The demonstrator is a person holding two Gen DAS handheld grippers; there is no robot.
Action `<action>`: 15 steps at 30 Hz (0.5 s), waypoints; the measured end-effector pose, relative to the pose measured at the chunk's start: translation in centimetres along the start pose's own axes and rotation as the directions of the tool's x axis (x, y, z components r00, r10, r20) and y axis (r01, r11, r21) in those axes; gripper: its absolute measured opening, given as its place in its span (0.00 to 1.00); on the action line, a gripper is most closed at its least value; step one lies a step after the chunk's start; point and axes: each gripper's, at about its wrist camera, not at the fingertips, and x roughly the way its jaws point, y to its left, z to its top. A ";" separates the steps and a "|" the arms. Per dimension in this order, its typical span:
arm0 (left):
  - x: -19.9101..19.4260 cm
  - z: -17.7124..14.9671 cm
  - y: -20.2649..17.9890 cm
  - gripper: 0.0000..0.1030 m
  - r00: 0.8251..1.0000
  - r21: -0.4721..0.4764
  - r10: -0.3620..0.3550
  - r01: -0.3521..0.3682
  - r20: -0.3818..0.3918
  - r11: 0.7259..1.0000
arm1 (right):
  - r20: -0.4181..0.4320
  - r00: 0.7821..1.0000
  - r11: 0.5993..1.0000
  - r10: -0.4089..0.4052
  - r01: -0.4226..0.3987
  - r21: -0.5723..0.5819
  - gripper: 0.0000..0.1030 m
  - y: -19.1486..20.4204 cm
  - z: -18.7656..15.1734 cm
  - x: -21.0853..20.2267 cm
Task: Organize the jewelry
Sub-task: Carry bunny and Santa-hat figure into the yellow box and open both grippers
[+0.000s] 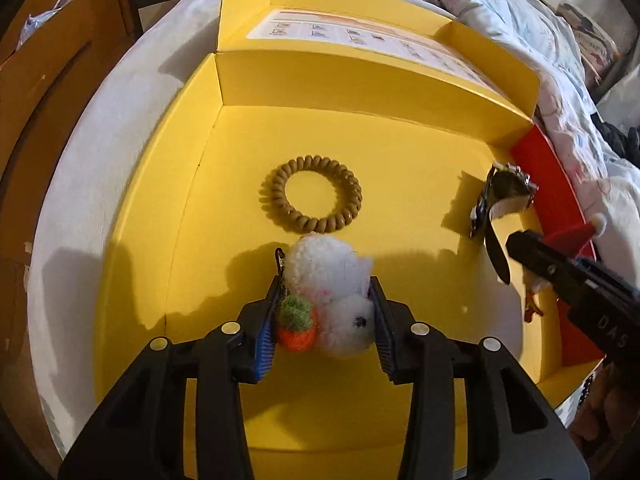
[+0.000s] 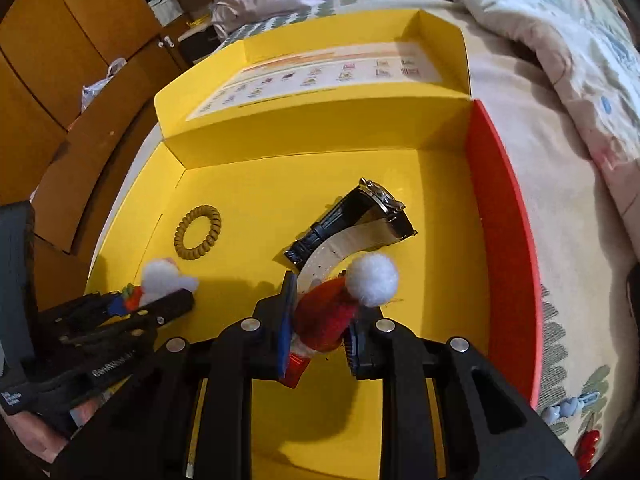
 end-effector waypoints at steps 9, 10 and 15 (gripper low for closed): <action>-2.2 -0.2 1.3 0.63 0.998 -0.040 -0.047 0.049 0.045 0.998 | 0.057 0.998 1.000 -0.010 0.010 0.004 0.60 -0.2 0.0 -2.0; -2.5 -0.2 1.3 0.64 0.998 -0.037 -0.044 0.046 0.054 0.998 | 0.072 0.997 1.000 -0.009 0.008 0.002 0.61 -0.2 0.0 -2.4; -4.4 -0.3 1.0 0.65 0.994 -0.013 -0.043 0.045 0.103 0.999 | 0.149 0.989 1.000 -0.001 0.004 -0.018 0.64 0.2 -0.2 -5.3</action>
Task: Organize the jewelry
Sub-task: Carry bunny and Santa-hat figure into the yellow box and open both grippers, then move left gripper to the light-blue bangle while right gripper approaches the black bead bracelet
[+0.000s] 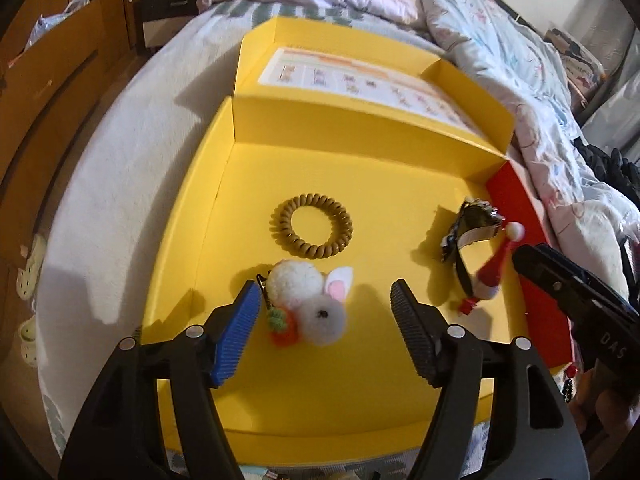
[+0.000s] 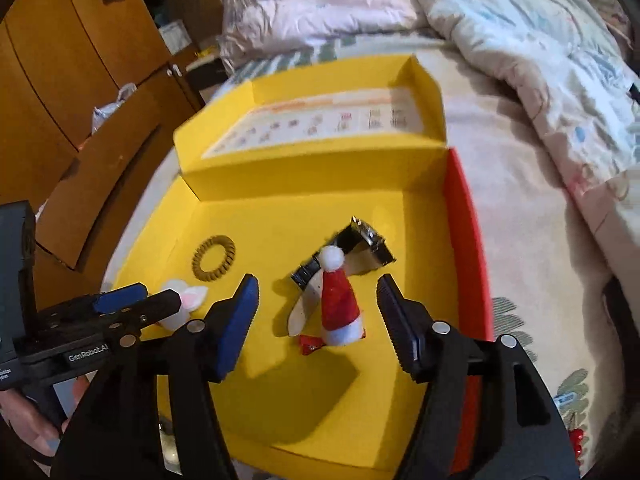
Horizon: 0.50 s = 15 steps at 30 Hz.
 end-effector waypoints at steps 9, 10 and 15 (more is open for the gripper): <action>-4.3 -1.4 -1.3 0.71 0.995 0.044 0.027 -0.032 0.097 0.999 | 0.122 0.991 0.998 -0.044 0.049 -0.037 0.73 0.1 -1.4 -6.3; -4.9 -2.0 -1.4 0.71 0.994 0.051 0.034 -0.040 0.107 0.998 | 0.127 0.990 0.998 -0.052 0.058 -0.040 0.74 0.0 -1.9 -6.9; -7.6 -4.6 -1.4 0.78 0.983 0.080 0.089 -0.102 0.159 0.991 | 0.146 0.985 0.992 -0.095 0.106 -0.071 0.76 -0.5 -4.5 -9.6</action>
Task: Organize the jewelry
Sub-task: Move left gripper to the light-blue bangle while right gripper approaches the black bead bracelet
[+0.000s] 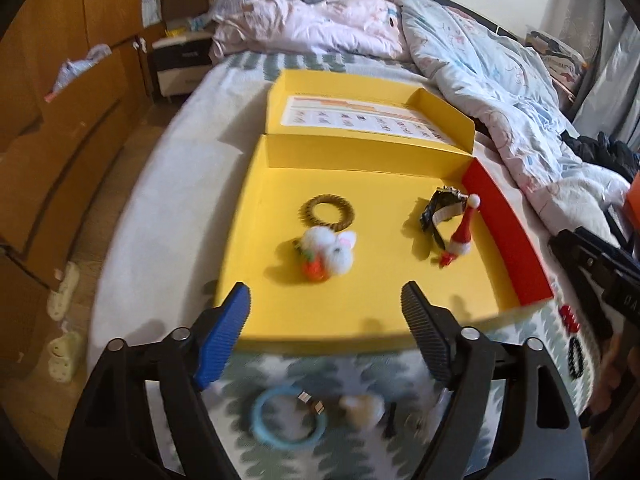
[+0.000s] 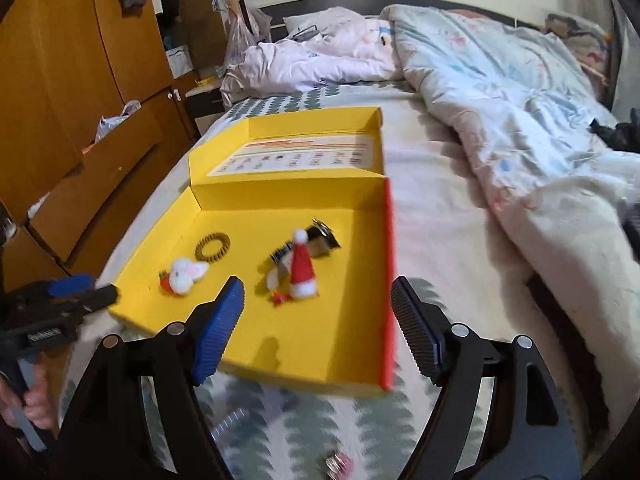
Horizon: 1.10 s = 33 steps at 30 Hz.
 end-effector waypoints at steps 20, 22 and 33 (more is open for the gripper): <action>-2.9 -8.6 3.3 0.88 0.992 0.027 0.114 -0.113 -0.057 0.993 | -0.043 0.982 0.970 -0.183 0.187 0.154 0.93 -8.2 -8.1 -8.6; -2.3 -9.0 3.2 0.88 0.989 0.031 0.129 -0.127 -0.070 0.991 | -0.074 0.977 0.964 -0.202 0.212 0.162 0.93 -8.9 -8.9 -8.4; 1.0 -9.6 4.3 0.88 0.978 -0.010 0.150 -0.153 -0.146 0.988 | -0.205 0.935 0.926 -0.289 0.328 0.186 0.94 -12.2 -11.6 -6.4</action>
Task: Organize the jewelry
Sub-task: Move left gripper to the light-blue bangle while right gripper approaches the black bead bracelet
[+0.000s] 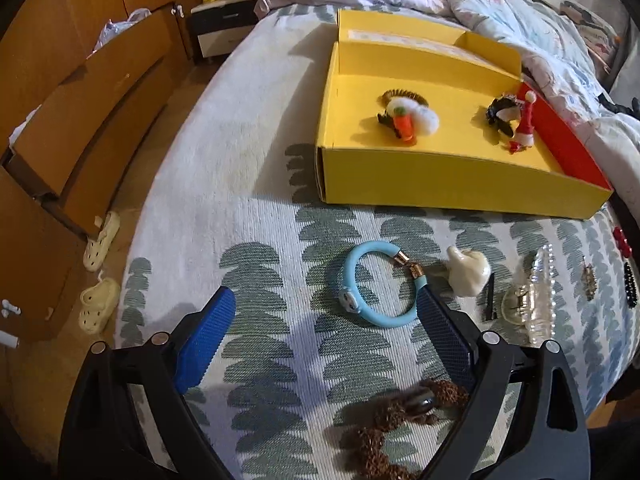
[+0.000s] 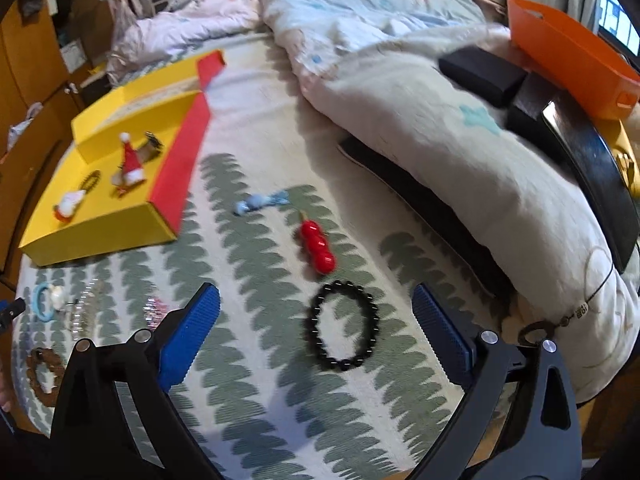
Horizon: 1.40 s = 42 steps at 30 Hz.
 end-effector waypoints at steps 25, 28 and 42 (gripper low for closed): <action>4.4 0.4 -1.3 0.88 0.996 0.007 0.012 -0.012 -0.085 1.000 | -0.270 0.959 0.994 -0.089 0.102 0.032 0.94 -1.5 -1.0 7.0; 4.7 0.4 -1.4 0.88 0.996 0.010 0.014 -0.014 -0.087 1.000 | -0.283 0.955 0.994 -0.093 0.104 0.024 0.94 -1.1 -0.9 7.6; 5.4 0.7 -1.8 0.88 0.996 0.033 0.039 -0.037 -0.080 0.999 | -0.300 0.952 0.997 -0.066 0.076 0.024 0.83 -0.1 -0.6 8.6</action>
